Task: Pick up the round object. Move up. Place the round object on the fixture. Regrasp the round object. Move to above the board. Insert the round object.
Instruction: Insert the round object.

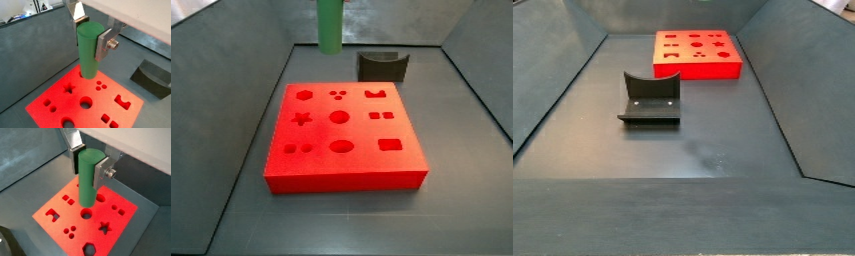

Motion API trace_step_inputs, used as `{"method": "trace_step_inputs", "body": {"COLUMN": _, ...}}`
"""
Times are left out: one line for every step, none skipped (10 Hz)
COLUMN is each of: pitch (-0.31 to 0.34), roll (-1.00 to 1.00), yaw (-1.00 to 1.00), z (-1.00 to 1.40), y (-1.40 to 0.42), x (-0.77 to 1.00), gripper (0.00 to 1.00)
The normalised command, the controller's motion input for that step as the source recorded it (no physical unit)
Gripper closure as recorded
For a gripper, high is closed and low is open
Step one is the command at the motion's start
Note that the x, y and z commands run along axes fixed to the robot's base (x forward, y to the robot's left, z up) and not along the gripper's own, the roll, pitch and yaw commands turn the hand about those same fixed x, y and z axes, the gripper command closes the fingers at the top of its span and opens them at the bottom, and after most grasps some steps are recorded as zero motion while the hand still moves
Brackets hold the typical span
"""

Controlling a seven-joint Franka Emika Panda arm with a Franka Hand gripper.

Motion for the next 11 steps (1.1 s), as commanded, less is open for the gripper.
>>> {"method": "trace_step_inputs", "body": {"pitch": -0.017, "roll": -0.01, "yaw": 0.0, "z": -0.02, "y": 0.0, "x": 0.0, "gripper": 1.0}}
{"method": "trace_step_inputs", "body": {"pitch": 0.0, "roll": 0.0, "yaw": 0.0, "z": 0.0, "y": 0.0, "x": 0.04, "gripper": 1.0}}
{"method": "trace_step_inputs", "body": {"pitch": 0.0, "roll": 0.0, "yaw": -0.01, "z": 0.0, "y": -0.01, "x": 0.09, "gripper": 1.0}}
{"method": "trace_step_inputs", "body": {"pitch": 0.0, "roll": 0.0, "yaw": -0.02, "z": 0.0, "y": 0.0, "x": 0.09, "gripper": 1.0}}
{"method": "trace_step_inputs", "body": {"pitch": 0.01, "roll": 0.0, "yaw": -0.02, "z": 0.0, "y": 0.0, "x": 0.1, "gripper": 1.0}}
{"method": "trace_step_inputs", "body": {"pitch": 0.011, "roll": 0.0, "yaw": -0.01, "z": 0.0, "y": -0.01, "x": 0.09, "gripper": 1.0}}
{"method": "trace_step_inputs", "body": {"pitch": 0.011, "roll": 0.0, "yaw": -0.01, "z": 0.0, "y": 0.0, "x": 0.08, "gripper": 1.0}}
{"method": "trace_step_inputs", "body": {"pitch": 0.016, "roll": 0.0, "yaw": -0.01, "z": 0.0, "y": 0.0, "x": 0.08, "gripper": 1.0}}
{"method": "trace_step_inputs", "body": {"pitch": 0.011, "roll": 0.0, "yaw": -0.01, "z": 0.0, "y": 0.0, "x": 0.07, "gripper": 1.0}}
{"method": "trace_step_inputs", "body": {"pitch": 0.004, "roll": 0.0, "yaw": -0.01, "z": 0.0, "y": 0.0, "x": 0.05, "gripper": 1.0}}
{"method": "trace_step_inputs", "body": {"pitch": 0.001, "roll": 0.0, "yaw": -0.01, "z": 0.0, "y": 0.0, "x": 0.05, "gripper": 1.0}}
